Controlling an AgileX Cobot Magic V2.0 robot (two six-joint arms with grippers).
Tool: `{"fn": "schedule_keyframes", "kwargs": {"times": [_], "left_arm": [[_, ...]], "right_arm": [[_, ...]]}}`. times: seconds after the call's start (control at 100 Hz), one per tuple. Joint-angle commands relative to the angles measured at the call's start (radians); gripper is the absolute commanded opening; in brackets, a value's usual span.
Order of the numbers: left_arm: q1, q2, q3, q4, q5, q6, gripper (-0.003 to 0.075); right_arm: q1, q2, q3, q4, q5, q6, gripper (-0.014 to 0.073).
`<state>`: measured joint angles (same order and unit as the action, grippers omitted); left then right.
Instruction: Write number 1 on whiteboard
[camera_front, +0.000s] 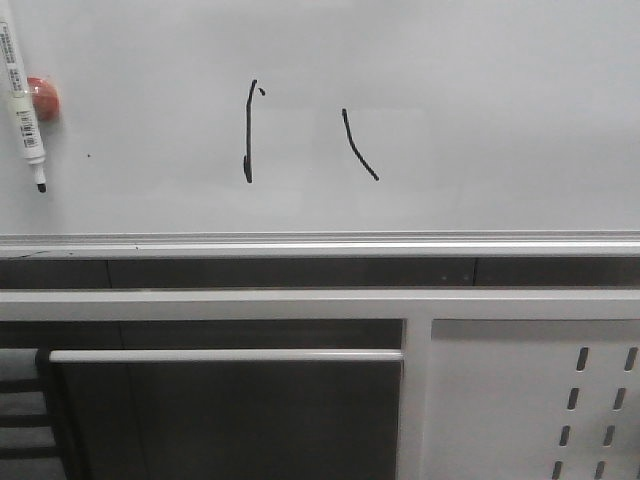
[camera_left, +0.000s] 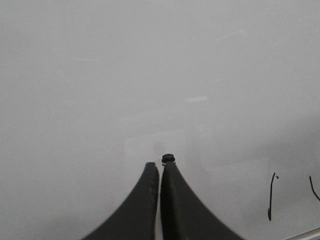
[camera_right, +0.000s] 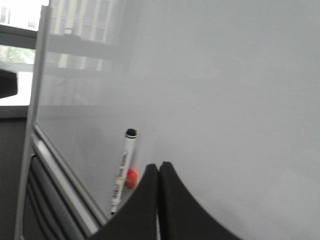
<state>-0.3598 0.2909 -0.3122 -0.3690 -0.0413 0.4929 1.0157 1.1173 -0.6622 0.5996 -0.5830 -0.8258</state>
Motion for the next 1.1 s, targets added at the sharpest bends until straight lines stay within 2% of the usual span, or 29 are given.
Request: {"fn": "schedule_keyframes", "kwargs": {"times": [0.0, 0.42, 0.68, 0.88, 1.09], "left_arm": [[0.006, 0.006, -0.037, 0.001, -0.027, -0.001, -0.0018], [0.006, -0.002, -0.037, 0.028, -0.014, -0.001, -0.0018], [0.006, -0.038, -0.037, 0.028, 0.005, -0.001, -0.0018], [0.006, -0.098, -0.037, 0.063, 0.076, 0.001, -0.0018], [0.006, -0.147, -0.037, 0.072, 0.149, 0.001, -0.0018]], "right_arm": [[-0.046, -0.050, -0.028, -0.001, -0.067, -0.013, -0.0079], [-0.318, -0.209, -0.024, 0.018, -0.070, -0.013, -0.0079], [-0.480, -0.371, 0.051, 0.024, -0.076, -0.013, -0.0079], [-0.527, -0.506, 0.131, 0.024, -0.072, -0.013, -0.0079], [-0.529, -0.612, 0.203, 0.024, -0.021, -0.016, -0.0079]]}}
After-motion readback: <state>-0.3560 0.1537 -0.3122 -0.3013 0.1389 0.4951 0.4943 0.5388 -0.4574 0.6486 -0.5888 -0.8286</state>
